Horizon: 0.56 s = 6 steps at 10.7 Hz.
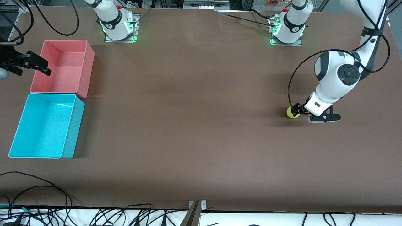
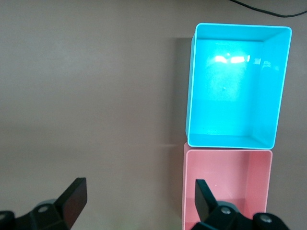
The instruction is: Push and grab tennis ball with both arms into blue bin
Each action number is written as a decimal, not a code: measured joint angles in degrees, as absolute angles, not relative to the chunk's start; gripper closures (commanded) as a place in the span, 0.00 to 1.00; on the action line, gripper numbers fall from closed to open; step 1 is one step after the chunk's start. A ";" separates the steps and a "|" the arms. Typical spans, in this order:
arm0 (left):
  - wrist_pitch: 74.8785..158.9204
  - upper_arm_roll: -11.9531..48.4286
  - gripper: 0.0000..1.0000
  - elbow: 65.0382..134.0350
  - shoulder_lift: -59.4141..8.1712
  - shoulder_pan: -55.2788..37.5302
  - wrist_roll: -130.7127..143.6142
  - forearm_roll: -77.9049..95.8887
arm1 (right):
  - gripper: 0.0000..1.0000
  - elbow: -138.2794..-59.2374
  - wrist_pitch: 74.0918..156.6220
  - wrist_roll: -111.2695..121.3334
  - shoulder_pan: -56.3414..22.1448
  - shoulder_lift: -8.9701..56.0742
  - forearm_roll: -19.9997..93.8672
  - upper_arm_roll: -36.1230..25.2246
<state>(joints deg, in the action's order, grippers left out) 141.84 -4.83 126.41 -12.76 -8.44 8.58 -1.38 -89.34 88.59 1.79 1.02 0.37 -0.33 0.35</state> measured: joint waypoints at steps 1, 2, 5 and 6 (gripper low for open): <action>141.98 -4.81 0.00 126.89 -13.41 -8.44 8.58 -1.38 | 0.00 -89.37 88.58 1.86 1.08 0.38 -0.33 0.35; 142.13 -4.74 0.00 127.39 -13.81 -8.44 8.58 -1.38 | 0.00 -89.50 88.58 1.92 1.15 0.39 -0.33 0.35; 143.93 -4.57 0.29 128.99 -14.85 -8.44 8.57 -1.38 | 0.00 -90.14 88.54 2.12 1.23 0.40 -0.33 0.35; 144.23 -4.50 0.35 129.46 -15.06 -8.48 8.47 -1.38 | 0.00 -90.23 88.49 2.18 1.23 0.40 -0.33 0.35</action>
<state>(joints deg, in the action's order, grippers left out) 144.23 -4.50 129.46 -15.06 -8.48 8.47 -1.38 -90.23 88.49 2.18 1.23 0.40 -0.33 0.35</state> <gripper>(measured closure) 0.044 0.000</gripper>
